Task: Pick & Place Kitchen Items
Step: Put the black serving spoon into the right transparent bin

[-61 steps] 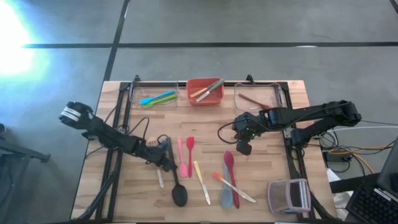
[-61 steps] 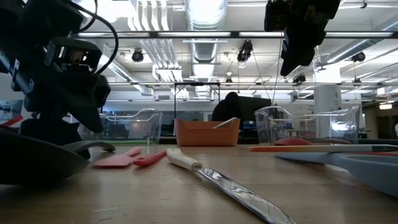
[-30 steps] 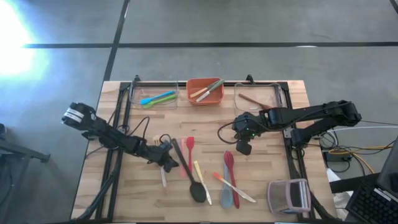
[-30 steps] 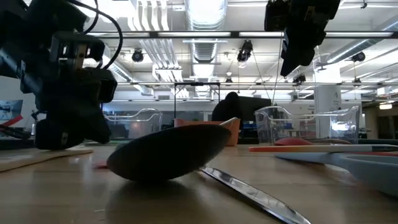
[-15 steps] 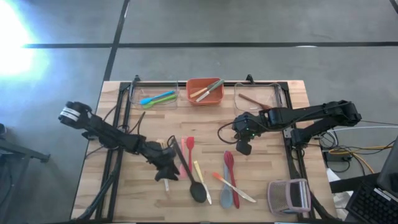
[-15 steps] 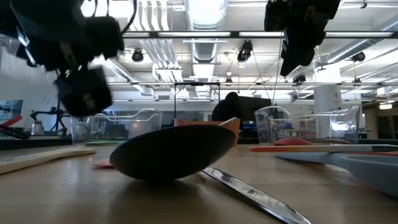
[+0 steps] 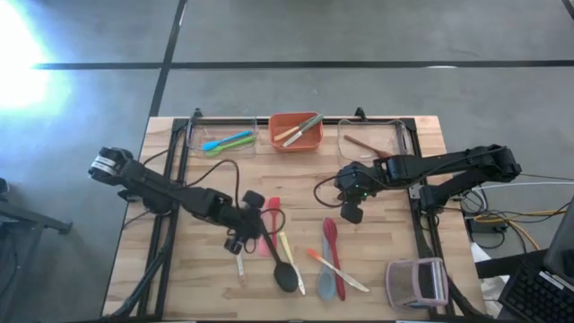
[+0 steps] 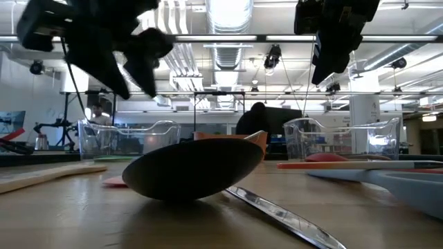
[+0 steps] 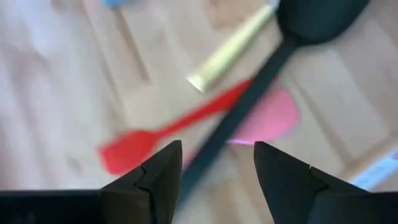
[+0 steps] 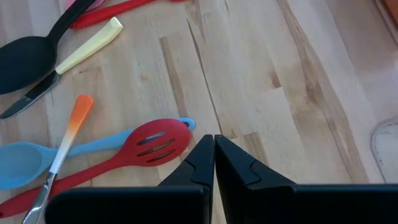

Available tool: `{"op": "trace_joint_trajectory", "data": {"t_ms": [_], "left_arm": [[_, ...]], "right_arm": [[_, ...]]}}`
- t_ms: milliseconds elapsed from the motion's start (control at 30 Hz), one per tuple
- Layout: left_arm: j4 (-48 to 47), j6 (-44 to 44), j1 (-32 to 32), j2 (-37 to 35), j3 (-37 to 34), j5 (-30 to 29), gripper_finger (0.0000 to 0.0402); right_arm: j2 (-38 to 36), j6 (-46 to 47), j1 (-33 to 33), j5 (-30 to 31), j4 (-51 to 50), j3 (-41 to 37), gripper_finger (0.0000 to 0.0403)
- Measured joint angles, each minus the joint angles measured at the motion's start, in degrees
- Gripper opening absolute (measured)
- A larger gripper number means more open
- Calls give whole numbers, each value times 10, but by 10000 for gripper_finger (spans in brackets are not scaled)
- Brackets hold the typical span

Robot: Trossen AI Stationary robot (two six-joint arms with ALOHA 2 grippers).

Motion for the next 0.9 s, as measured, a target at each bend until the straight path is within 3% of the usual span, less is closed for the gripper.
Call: {"op": "trace_joint_trajectory", "data": {"t_ms": [133, 400, 900], "left_arm": [[-8, 56, 3, 9, 16, -27, 202], [-13, 83, 17, 45, 14, -30, 202], [-2, 95, 17, 114, 35, 17, 202]], "right_arm": [[0, 0, 0, 0, 0, 0, 8], [0, -2, 0, 0, 0, 0, 8], [0, -4, 0, 0, -4, 0, 8]]}}
